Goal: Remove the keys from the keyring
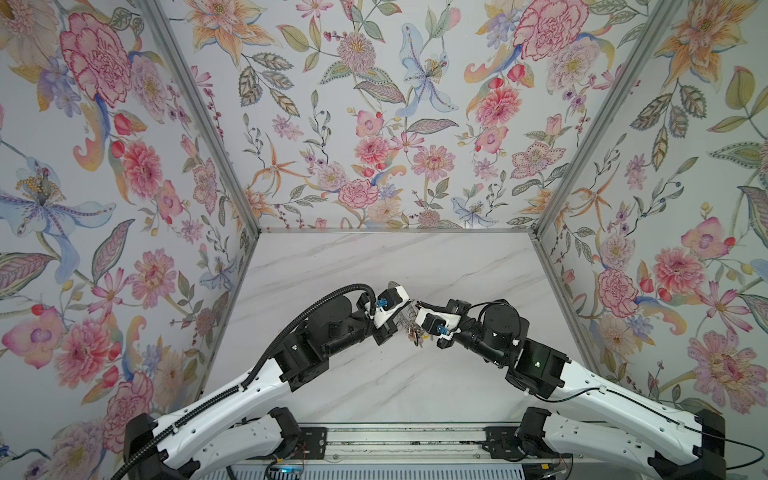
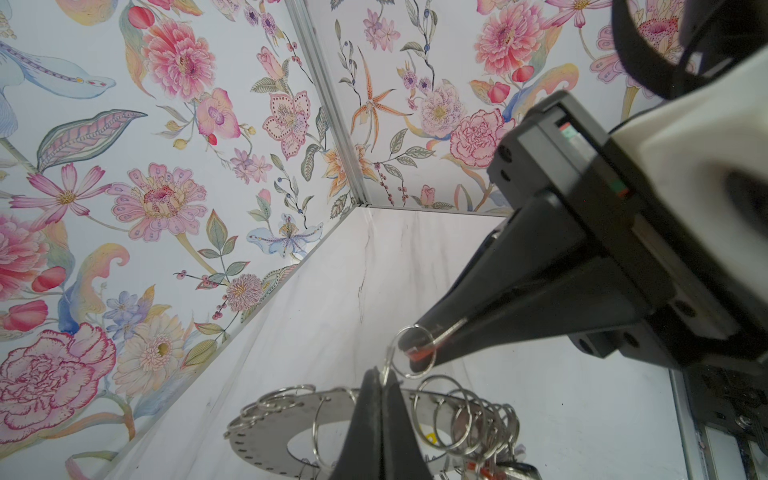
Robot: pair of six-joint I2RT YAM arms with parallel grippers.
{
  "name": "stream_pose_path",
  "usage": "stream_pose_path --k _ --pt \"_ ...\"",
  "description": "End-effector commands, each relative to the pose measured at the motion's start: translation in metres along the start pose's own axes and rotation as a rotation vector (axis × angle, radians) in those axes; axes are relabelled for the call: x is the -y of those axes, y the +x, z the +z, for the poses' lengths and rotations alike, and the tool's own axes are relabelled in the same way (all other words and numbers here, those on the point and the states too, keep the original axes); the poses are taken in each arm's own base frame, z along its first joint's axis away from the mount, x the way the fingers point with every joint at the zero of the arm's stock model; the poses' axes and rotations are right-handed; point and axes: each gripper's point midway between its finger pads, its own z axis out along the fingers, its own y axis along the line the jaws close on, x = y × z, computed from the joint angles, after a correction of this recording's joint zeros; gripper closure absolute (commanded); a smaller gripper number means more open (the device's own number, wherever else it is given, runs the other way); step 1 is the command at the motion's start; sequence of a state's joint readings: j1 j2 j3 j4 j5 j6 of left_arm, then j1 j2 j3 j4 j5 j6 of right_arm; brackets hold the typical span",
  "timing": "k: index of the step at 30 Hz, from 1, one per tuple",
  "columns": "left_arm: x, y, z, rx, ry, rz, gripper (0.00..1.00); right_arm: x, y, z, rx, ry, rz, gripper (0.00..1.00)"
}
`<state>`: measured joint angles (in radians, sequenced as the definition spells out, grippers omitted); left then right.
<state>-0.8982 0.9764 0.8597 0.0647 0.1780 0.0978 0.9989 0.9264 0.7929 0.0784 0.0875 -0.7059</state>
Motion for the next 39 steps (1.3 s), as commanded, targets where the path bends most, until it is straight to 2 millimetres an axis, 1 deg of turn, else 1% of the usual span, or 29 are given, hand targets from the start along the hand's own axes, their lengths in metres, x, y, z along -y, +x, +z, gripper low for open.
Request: stream_pose_path --k 1,5,15,19,23,29,36,39 --pt "-0.053 -0.028 -0.012 0.058 -0.260 0.001 1.00 -0.010 0.002 -0.005 -0.017 -0.041 -0.009 1.00" --pt "-0.060 -0.020 -0.011 0.010 -0.302 0.005 1.00 -0.010 -0.001 -0.007 -0.014 -0.033 -0.028 1.00" --pt "-0.060 0.005 -0.003 -0.108 -0.318 0.024 1.00 -0.004 -0.013 -0.012 0.008 -0.016 -0.077 1.00" --pt "-0.057 0.017 0.001 -0.167 -0.304 0.061 1.00 -0.001 -0.020 -0.014 0.024 -0.010 -0.093 1.00" --pt "-0.047 0.028 0.005 -0.212 -0.253 0.088 1.00 0.005 -0.026 -0.015 0.036 0.003 -0.109 1.00" --pt "-0.025 0.046 0.011 -0.285 -0.138 0.152 1.00 0.011 -0.034 -0.015 0.043 0.013 -0.147 1.00" --pt "-0.003 0.059 0.018 -0.324 -0.005 0.168 1.00 0.014 -0.038 -0.015 0.050 0.008 -0.174 1.00" --pt "0.014 0.060 0.019 -0.312 0.087 0.170 1.00 0.017 -0.039 -0.015 0.052 0.014 -0.182 1.00"
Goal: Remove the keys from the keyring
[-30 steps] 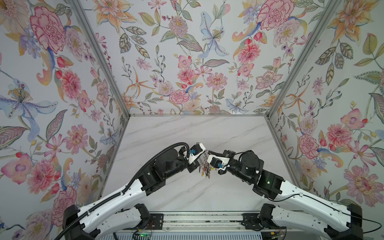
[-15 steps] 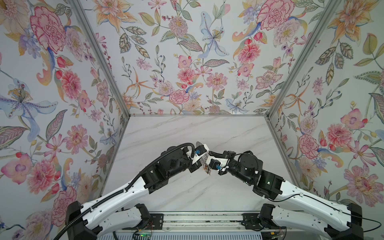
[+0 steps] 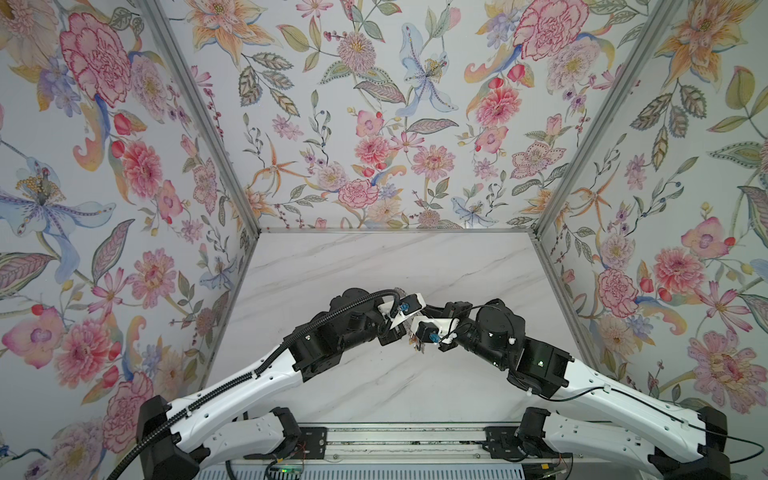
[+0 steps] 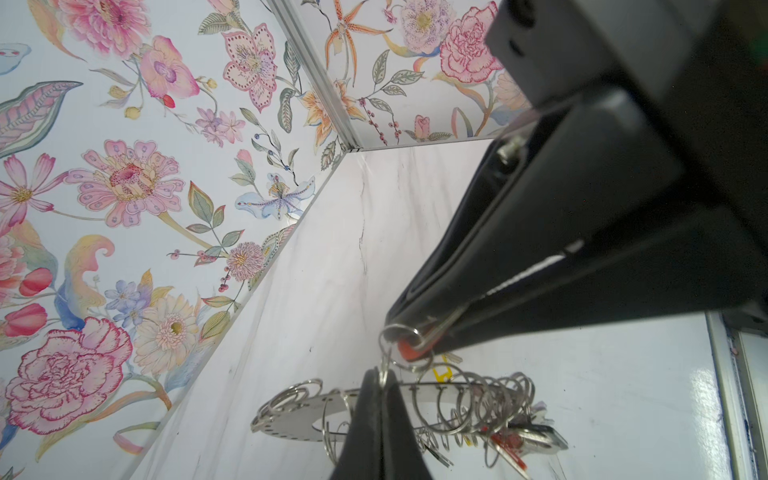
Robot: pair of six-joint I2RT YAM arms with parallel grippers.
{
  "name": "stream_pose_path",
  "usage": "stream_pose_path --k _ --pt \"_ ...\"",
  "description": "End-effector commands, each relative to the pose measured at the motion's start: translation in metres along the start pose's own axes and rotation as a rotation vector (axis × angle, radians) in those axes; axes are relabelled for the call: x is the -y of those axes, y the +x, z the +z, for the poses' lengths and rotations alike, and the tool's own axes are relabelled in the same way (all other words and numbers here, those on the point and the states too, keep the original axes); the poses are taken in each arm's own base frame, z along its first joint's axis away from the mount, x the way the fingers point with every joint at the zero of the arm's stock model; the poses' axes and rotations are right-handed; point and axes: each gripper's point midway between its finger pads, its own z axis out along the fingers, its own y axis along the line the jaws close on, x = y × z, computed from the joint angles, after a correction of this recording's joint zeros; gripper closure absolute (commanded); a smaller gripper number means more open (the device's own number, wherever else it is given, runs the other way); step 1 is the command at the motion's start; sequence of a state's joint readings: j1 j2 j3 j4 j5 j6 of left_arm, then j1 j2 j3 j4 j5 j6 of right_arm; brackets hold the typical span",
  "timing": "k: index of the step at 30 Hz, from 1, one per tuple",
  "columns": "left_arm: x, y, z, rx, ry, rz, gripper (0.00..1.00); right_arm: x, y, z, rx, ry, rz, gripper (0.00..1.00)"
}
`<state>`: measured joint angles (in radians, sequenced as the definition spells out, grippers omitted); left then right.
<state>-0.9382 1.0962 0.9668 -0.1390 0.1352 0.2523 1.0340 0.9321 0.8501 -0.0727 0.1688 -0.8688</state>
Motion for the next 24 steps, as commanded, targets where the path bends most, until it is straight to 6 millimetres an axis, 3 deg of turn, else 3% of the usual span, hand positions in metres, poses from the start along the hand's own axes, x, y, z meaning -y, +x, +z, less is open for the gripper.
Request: stream_pose_path --k 1,11,17,24 --pt "0.008 0.025 0.005 -0.091 0.057 0.019 1.00 0.031 -0.042 -0.017 0.151 0.063 0.001 1.00" --pt "0.033 0.016 0.004 -0.034 0.227 0.007 1.00 0.029 -0.034 -0.022 0.175 0.020 0.067 1.00" --pt "0.019 0.006 0.003 0.003 0.197 -0.007 0.97 0.026 -0.028 -0.020 0.158 -0.001 0.090 1.00" --pt "0.002 -0.012 -0.007 0.076 0.148 -0.015 0.83 0.021 -0.021 -0.015 0.128 -0.008 0.129 1.00"
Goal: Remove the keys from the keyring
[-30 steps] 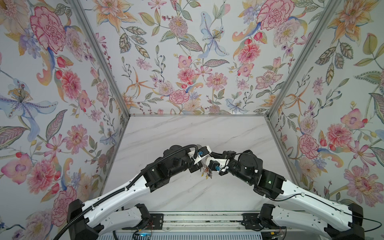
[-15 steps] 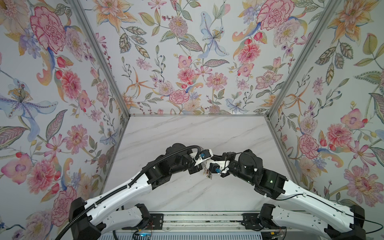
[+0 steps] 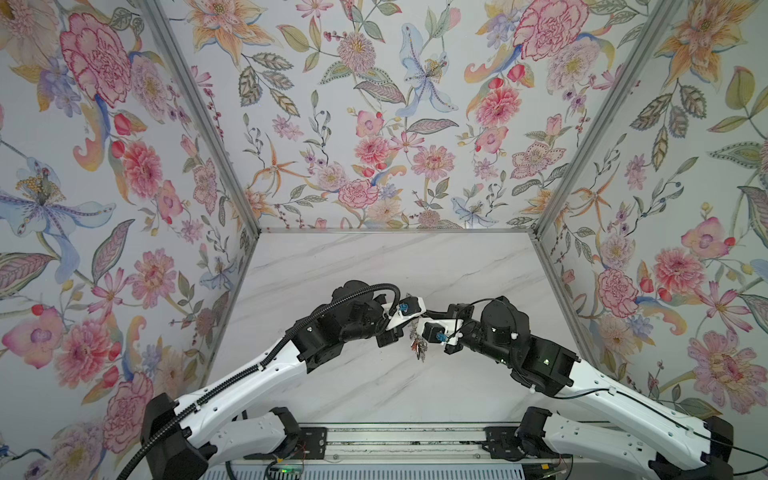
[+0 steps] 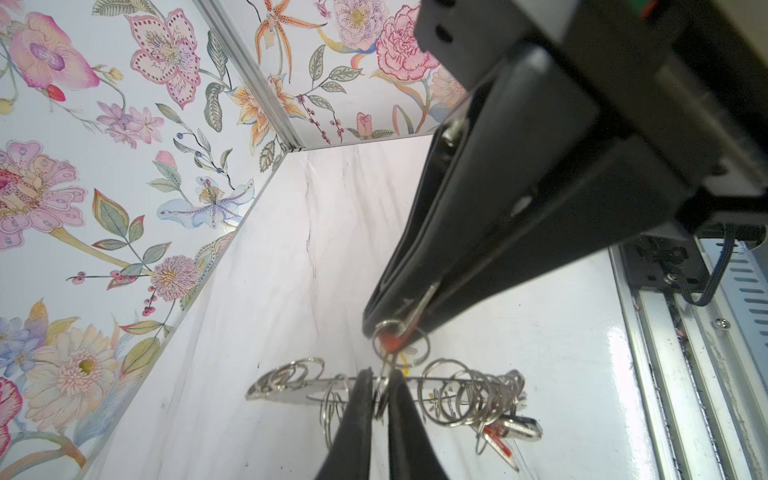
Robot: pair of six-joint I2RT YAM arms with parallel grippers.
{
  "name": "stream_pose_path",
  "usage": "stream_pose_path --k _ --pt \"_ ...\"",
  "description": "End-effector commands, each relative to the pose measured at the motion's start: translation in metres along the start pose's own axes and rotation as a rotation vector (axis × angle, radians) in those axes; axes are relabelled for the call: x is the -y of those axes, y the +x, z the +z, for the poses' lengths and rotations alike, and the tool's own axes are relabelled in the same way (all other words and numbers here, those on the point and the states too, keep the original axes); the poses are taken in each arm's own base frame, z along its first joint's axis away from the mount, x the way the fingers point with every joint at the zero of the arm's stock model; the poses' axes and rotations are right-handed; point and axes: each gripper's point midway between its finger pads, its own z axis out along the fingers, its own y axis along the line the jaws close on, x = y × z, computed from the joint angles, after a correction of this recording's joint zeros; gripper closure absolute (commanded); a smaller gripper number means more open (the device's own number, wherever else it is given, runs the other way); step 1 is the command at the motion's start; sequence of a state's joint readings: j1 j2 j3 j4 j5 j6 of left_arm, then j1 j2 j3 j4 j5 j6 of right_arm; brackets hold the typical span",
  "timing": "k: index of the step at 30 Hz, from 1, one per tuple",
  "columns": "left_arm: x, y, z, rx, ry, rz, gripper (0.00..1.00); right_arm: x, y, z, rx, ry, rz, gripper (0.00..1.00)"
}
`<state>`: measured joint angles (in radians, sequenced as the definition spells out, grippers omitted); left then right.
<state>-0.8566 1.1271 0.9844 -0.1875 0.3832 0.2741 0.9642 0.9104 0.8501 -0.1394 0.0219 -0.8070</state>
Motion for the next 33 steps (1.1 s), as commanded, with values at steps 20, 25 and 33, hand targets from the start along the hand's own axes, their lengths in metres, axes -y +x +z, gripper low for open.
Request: stream_pose_path --k 20,25,33 --pt "-0.027 -0.024 -0.045 0.111 -0.138 -0.117 0.53 0.039 -0.027 0.006 0.079 0.136 0.303 1.00" --pt "-0.017 -0.012 -0.050 0.112 -0.125 -0.202 0.52 0.047 -0.023 0.011 0.033 0.182 0.398 1.00" --pt "-0.001 -0.011 -0.054 0.160 -0.072 -0.254 0.54 0.052 -0.018 0.022 -0.042 0.225 0.511 1.00"
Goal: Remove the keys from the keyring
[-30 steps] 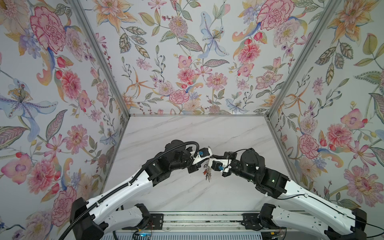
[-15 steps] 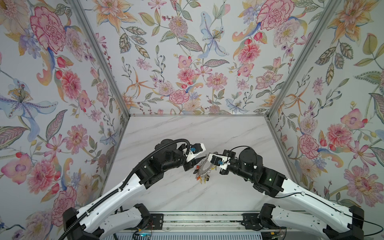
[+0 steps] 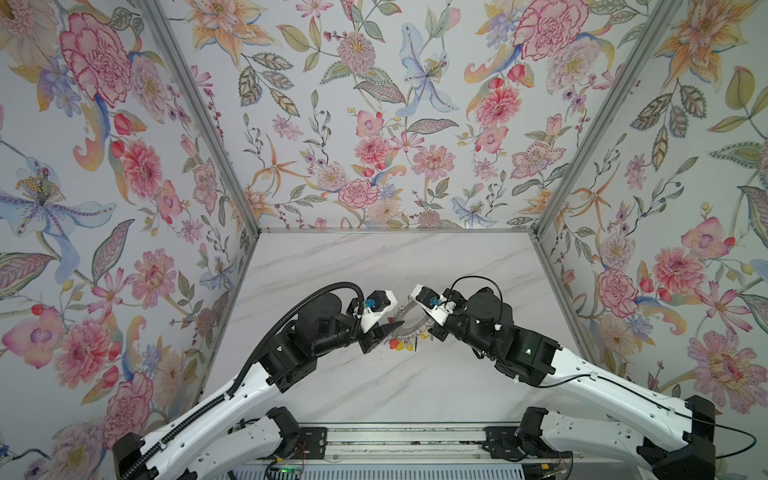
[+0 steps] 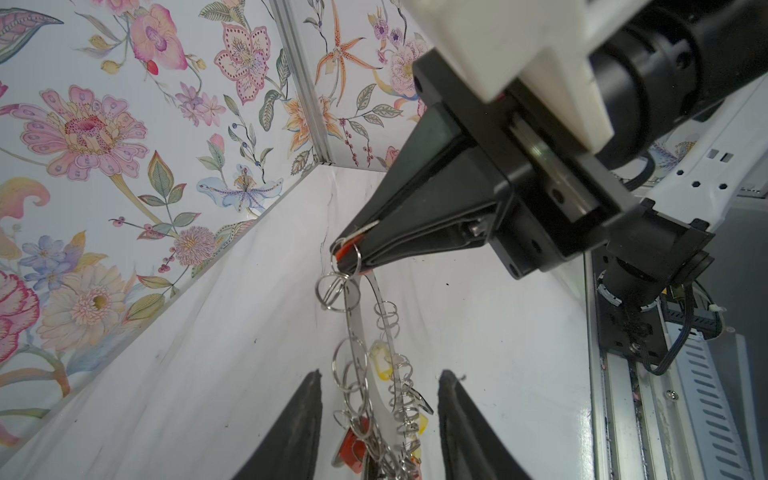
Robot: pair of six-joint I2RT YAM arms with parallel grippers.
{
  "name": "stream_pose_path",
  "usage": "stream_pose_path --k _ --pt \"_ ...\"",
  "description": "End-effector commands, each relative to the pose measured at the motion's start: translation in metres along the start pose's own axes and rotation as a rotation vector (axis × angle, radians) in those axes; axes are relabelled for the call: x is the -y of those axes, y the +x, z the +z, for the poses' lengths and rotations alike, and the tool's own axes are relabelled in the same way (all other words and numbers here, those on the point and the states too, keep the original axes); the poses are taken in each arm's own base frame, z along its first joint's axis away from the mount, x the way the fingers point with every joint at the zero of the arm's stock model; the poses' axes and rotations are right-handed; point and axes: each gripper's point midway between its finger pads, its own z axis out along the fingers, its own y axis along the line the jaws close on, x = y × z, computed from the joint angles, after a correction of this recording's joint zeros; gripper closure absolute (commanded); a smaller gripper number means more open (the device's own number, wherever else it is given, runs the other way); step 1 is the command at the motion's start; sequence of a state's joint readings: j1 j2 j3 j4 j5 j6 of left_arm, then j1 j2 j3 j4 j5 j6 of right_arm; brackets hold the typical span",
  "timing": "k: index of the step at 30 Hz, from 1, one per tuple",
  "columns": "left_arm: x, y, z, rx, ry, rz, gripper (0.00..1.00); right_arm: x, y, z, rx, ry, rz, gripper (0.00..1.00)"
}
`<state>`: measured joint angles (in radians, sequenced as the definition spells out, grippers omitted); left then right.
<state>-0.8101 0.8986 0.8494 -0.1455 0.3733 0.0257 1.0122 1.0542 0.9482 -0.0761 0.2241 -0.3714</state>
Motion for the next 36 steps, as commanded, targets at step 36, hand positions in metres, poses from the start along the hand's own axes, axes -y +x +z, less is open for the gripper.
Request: stream_pose_path --k 36 --pt "-0.034 0.000 0.053 0.073 -0.126 0.026 0.74 0.011 -0.018 0.001 -0.115 0.047 0.199 1.00"
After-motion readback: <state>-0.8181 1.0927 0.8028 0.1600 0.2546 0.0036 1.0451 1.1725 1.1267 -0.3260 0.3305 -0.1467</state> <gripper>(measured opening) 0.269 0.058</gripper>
